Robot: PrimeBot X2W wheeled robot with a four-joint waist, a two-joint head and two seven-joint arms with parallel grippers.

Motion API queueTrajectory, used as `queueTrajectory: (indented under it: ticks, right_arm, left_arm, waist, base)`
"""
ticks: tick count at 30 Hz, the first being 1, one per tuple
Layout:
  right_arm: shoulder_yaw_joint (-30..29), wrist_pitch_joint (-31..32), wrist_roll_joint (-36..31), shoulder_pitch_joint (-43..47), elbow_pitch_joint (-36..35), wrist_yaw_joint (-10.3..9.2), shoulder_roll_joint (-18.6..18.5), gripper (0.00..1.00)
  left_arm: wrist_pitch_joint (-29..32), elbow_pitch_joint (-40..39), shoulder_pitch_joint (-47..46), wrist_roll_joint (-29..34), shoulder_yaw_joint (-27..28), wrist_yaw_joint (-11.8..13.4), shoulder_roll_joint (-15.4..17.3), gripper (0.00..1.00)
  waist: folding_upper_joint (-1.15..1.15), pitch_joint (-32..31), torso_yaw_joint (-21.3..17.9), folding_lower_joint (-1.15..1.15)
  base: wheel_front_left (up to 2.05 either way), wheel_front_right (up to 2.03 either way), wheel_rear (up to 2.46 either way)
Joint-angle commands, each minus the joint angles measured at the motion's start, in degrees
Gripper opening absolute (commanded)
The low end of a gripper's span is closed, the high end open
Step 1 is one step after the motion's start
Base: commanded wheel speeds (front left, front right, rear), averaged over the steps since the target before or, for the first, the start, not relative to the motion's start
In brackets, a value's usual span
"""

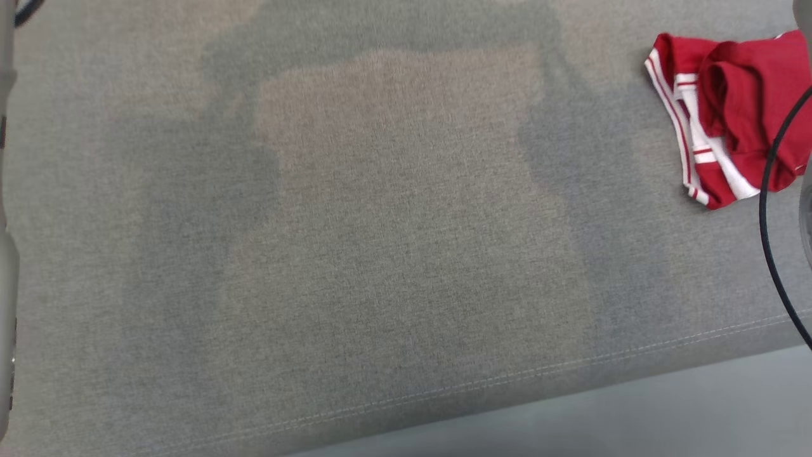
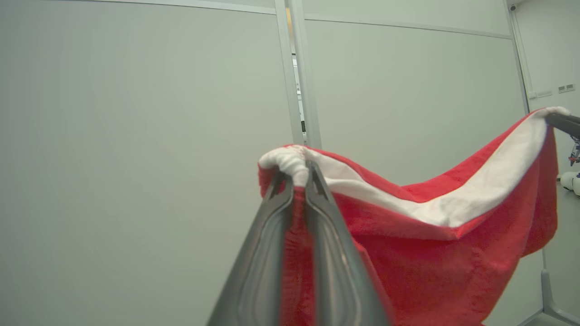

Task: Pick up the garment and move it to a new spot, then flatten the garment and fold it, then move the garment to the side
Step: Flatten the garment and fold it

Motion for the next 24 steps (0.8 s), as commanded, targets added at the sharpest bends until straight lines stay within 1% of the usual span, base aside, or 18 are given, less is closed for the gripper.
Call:
queueTrajectory:
  ticks: [1, 4, 6, 8, 11, 15, 17, 19, 20, 21, 24]
  right_arm:
    - [-1.5, -0.1, -2.3, 1.4, -0.9, -0.03, 1.0, 0.00]
    - [-4.2, -0.1, -6.5, 2.4, -3.1, -0.04, 2.1, 0.00]
    - [-4.6, -0.1, -7.6, 3.7, -3.9, -0.04, 2.8, 0.00]
    - [-3.9, -0.1, -7.9, 5.5, -4.4, -0.04, 3.0, 0.00]
    - [-2.6, -0.1, -6.5, 8.4, -6.1, -0.04, 2.4, 0.00]
    - [-0.7, -0.1, -3.5, 15.7, -10.4, -0.04, 0.3, 0.00]
    - [0.3, -0.1, -2.0, 20.8, -13.3, -0.04, -1.5, 0.00]
    - [0.1, -0.1, -0.2, 26.6, -16.1, -0.05, -3.1, 0.00]
    - [0.1, -0.1, -0.2, 26.6, -16.1, -0.05, -3.1, 0.00]
    - [-0.3, -0.1, 1.0, 29.9, -17.4, -0.05, -3.5, 0.00]
    - [-1.3, -0.1, 3.0, 39.0, -21.1, -0.04, -4.9, 0.00]
  left_arm:
    - [-0.9, 1.2, -1.1, -1.2, -2.0, -0.2, -1.3, 0.00]
    - [-2.1, 3.7, -3.9, -3.6, -6.5, 0.0, -0.2, 0.00]
    - [-2.3, 4.3, -3.8, -5.6, -9.0, -0.1, -0.3, 0.00]
    - [-2.5, 3.8, -1.8, -8.1, -11.3, -0.1, -0.2, 0.00]
    - [-2.5, 0.2, 1.2, -10.9, -13.3, -0.1, 1.3, 0.00]
    - [-2.5, -6.2, 8.9, -14.0, -15.9, -0.1, 3.7, 0.00]
    - [-2.5, -10.0, 13.8, -15.5, -16.3, -0.1, 5.1, 0.00]
    - [-2.5, -14.0, 19.3, -16.4, -16.8, -0.1, 6.6, 0.00]
    - [-2.5, -14.0, 19.3, -16.4, -16.8, -0.1, 6.6, 0.00]
    - [-2.5, -15.7, 22.6, -16.4, -16.8, -0.1, 7.4, 0.00]
    - [-2.5, -21.3, 30.9, -13.8, -17.0, -0.1, 9.7, 0.00]
  waist:
    - [0.00, 13.9, -0.7, -0.01]
    - [0.00, 17.3, -0.4, -0.01]
    - [0.00, 19.0, -0.1, -0.01]
    - [0.00, 20.2, 0.2, -0.01]
    - [0.00, 20.9, 0.8, -0.01]
    - [0.00, 19.3, 1.4, -0.01]
    - [0.00, 17.7, 1.6, -0.01]
    - [0.00, 15.9, 2.0, -0.01]
    - [0.00, 15.9, 2.0, -0.01]
    - [0.00, 14.8, 2.2, -0.01]
    - [0.00, 11.6, 2.5, -0.01]
  base:
    - [0.00, 0.00, 0.00]
    - [0.00, 0.00, 0.00]
    - [0.00, 0.00, 0.00]
    - [0.00, 0.00, 0.00]
    - [0.00, 0.00, 0.00]
    - [0.00, 0.00, 0.00]
    - [0.00, 0.00, 0.00]
    - [0.00, 0.00, 0.00]
    - [0.00, 0.00, 0.00]
    - [0.00, 0.00, 0.00]
    - [0.00, 0.00, 0.00]
